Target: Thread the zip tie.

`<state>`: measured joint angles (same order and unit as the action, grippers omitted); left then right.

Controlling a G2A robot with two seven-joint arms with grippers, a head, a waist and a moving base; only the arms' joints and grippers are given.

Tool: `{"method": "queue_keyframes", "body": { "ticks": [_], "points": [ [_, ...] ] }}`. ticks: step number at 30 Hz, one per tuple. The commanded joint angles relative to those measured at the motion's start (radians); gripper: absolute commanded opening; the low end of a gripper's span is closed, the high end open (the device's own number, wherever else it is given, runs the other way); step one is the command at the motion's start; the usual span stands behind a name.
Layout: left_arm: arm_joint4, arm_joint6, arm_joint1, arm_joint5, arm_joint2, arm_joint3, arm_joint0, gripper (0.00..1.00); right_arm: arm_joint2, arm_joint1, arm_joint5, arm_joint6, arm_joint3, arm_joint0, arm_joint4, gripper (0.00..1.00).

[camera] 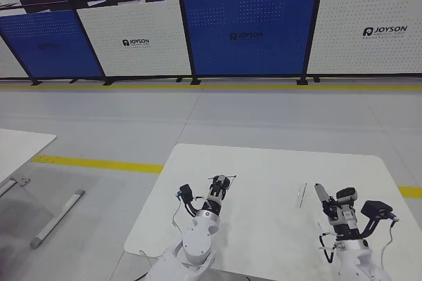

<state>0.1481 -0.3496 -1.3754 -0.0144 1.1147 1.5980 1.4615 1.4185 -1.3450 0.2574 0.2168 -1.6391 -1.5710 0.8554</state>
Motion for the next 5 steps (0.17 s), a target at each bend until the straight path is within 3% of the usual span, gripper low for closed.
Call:
{"method": "queue_keyframes", "body": {
  "ticks": [1, 5],
  "points": [
    [0.0, 0.0, 0.0, 0.0, 0.0, 0.0, 0.0, 0.0, 0.0, 0.0, 0.0, 0.0, 0.0, 0.0, 0.0, 1.0],
    [0.0, 0.0, 0.0, 0.0, 0.0, 0.0, 0.0, 0.0, 0.0, 0.0, 0.0, 0.0, 0.0, 0.0, 0.0, 1.0]
  ]
}}
